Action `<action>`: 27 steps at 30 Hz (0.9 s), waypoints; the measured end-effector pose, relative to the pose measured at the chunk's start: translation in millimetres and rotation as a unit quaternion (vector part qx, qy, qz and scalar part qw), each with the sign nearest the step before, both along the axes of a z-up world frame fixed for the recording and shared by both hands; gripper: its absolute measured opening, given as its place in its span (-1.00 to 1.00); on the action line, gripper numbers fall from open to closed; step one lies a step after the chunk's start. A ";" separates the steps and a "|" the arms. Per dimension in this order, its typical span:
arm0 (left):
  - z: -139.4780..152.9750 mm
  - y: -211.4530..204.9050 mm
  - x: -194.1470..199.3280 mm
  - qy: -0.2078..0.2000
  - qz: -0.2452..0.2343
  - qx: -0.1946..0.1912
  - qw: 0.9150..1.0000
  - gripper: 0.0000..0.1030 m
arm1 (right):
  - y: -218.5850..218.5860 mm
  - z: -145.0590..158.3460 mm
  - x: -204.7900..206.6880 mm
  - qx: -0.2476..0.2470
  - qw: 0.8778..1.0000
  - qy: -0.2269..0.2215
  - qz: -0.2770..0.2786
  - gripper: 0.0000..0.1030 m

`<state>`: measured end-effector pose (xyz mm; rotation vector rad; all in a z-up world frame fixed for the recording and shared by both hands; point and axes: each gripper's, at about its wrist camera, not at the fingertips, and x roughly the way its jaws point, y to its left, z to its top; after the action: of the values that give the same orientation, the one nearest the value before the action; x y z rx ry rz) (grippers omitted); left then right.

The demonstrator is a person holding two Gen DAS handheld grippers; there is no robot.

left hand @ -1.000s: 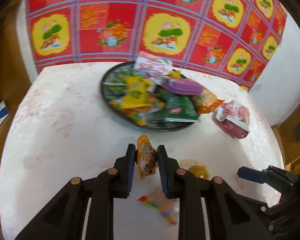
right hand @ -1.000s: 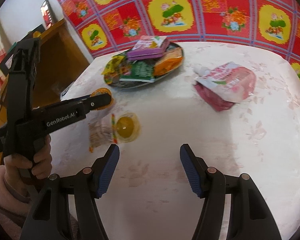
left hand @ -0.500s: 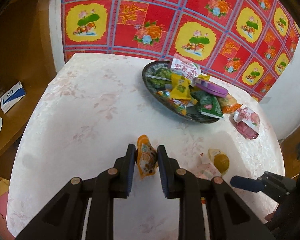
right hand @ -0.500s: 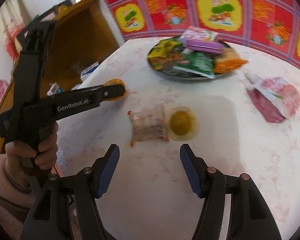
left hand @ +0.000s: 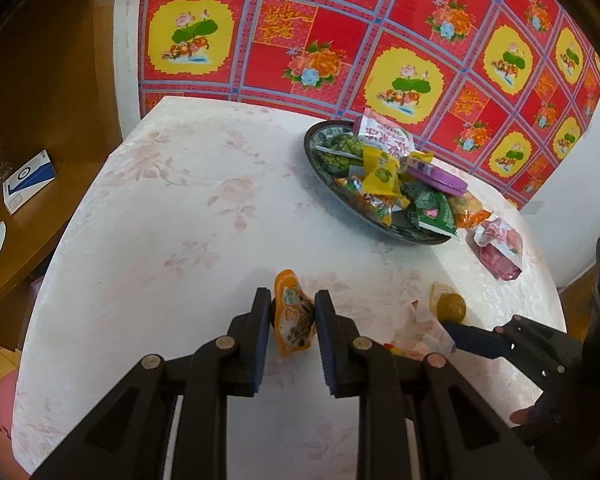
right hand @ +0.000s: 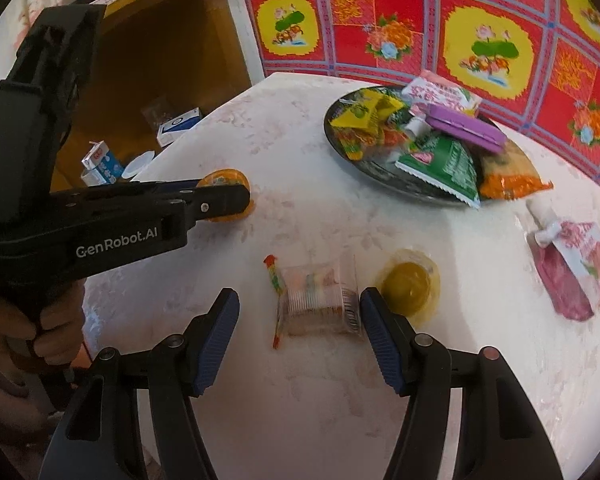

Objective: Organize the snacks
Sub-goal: 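Grasp the clear candy-stick packet with the right gripper while the left gripper holds the jelly candies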

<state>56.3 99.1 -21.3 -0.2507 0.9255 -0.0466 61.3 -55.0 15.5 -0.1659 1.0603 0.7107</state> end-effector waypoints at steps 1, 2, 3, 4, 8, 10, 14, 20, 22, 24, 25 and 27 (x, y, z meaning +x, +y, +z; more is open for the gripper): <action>-0.4 0.7 0.1 0.001 0.001 0.000 1.000 -0.55 | 0.3 0.0 0.1 0.001 1.000 -0.001 0.000 0.25; -0.9 1.2 0.3 0.001 0.001 -0.001 1.000 -0.55 | 0.5 0.1 0.1 0.002 1.000 -0.002 -0.001 0.17; -1.4 1.4 0.4 0.002 0.002 -0.002 1.000 -0.55 | 0.4 0.2 0.7 0.001 1.000 -0.005 -0.004 -0.04; -2.0 1.5 0.6 0.003 0.002 -0.002 1.000 -0.55 | -0.6 0.4 1.6 0.000 1.000 -0.006 -0.007 -0.18; -2.3 0.7 0.9 0.004 0.001 -0.001 1.000 -0.55 | -5.4 0.3 5.1 0.013 1.000 0.001 -0.012 -0.23; -1.7 0.4 0.7 0.003 0.001 0.001 1.000 -0.55 | -6.2 0.3 4.4 0.017 1.000 0.002 -0.012 -0.24; -0.3 -0.1 0.1 0.002 0.002 0.002 1.000 -0.55 | -8.5 3.5 1.8 0.029 1.000 0.002 -0.011 -0.25; 4.8 -4.4 -0.4 -0.003 -0.001 0.003 1.000 -0.55 | -13.8 14.8 -1.3 0.048 0.999 -0.011 -0.013 -0.25; 8.2 -6.3 0.9 -0.006 -0.004 0.002 1.000 -0.55 | -17.6 18.6 -1.6 0.054 0.998 -0.014 -0.017 -0.25; 12.7 -9.2 2.7 -0.011 -0.009 0.004 1.000 -0.55 | -21.0 21.8 -3.2 0.058 0.998 -0.018 -0.021 -0.25; 14.9 -10.5 4.0 -0.014 -0.011 0.005 1.000 -0.55 | -23.1 24.3 -3.1 0.058 0.998 -0.019 -0.024 -0.25; 19.6 -13.4 6.9 -0.018 -0.015 0.006 1.000 -0.55 | -27.0 29.1 -1.7 0.062 0.997 -0.022 -0.031 -0.25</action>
<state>63.2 85.7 -1.7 -0.2240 0.8927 -0.0719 59.6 -82.1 44.6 -0.0421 0.9731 0.7117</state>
